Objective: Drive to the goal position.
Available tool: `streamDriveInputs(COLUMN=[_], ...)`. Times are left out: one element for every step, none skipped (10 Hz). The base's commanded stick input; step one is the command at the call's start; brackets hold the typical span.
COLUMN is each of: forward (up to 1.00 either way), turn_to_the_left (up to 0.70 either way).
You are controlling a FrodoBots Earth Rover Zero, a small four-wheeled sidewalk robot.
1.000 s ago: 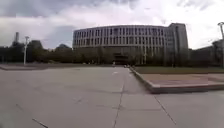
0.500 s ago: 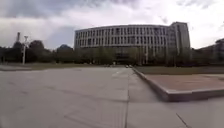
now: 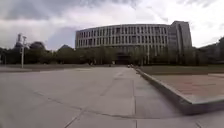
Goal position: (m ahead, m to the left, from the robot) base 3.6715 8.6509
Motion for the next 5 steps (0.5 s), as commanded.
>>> streamDriveInputs(forward=[1.0,1.0,1.0,1.0,1.0], turn_to_the_left=[-0.27,-0.27,-0.27,-0.27,-0.27])
